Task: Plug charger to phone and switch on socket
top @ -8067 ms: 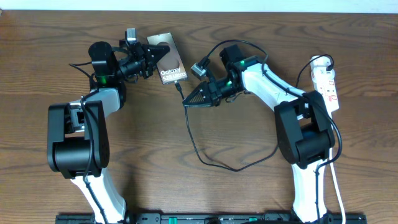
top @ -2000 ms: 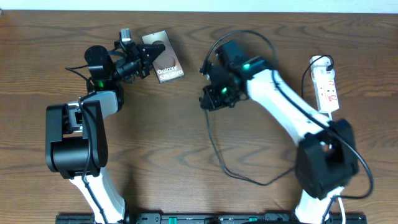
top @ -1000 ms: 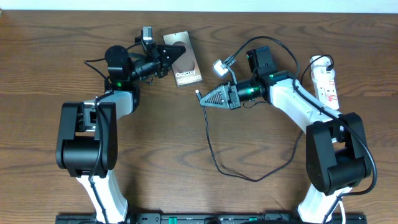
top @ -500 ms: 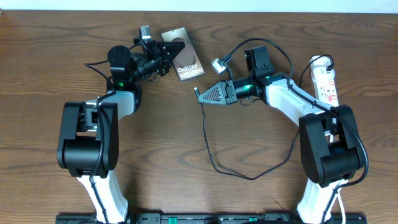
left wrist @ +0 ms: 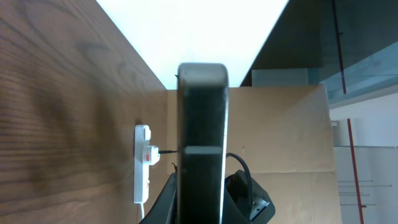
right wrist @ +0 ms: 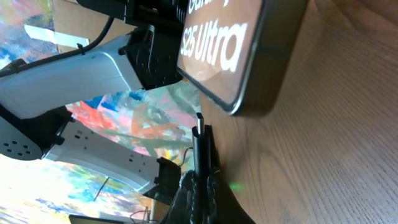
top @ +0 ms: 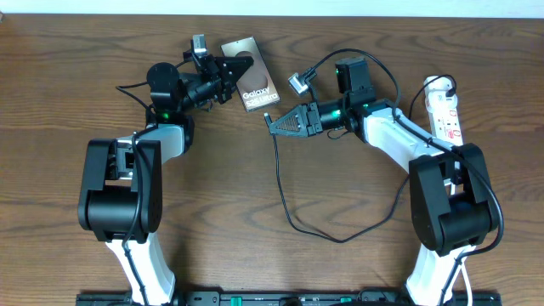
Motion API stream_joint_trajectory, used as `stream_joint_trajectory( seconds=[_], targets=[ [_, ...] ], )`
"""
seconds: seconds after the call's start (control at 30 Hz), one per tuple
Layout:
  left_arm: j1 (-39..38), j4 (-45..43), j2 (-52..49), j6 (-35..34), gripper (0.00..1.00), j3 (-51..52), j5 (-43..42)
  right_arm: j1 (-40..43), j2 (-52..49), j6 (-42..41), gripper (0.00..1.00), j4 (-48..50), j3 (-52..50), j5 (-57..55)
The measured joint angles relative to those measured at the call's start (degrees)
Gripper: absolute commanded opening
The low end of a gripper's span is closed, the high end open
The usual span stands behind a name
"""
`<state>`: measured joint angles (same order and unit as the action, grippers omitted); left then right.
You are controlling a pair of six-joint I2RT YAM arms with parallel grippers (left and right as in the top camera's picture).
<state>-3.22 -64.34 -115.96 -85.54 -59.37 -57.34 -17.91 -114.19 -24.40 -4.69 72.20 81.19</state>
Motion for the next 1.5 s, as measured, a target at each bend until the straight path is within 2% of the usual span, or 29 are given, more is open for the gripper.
stream_joint_trajectory(
  seconds=[1.5],
  targets=[
    [0.1,-0.1,0.0,0.0,0.08,0.0,-1.2,-1.1,0.0,-8.3,0.01,6.3,0.0,-2.2]
  ],
)
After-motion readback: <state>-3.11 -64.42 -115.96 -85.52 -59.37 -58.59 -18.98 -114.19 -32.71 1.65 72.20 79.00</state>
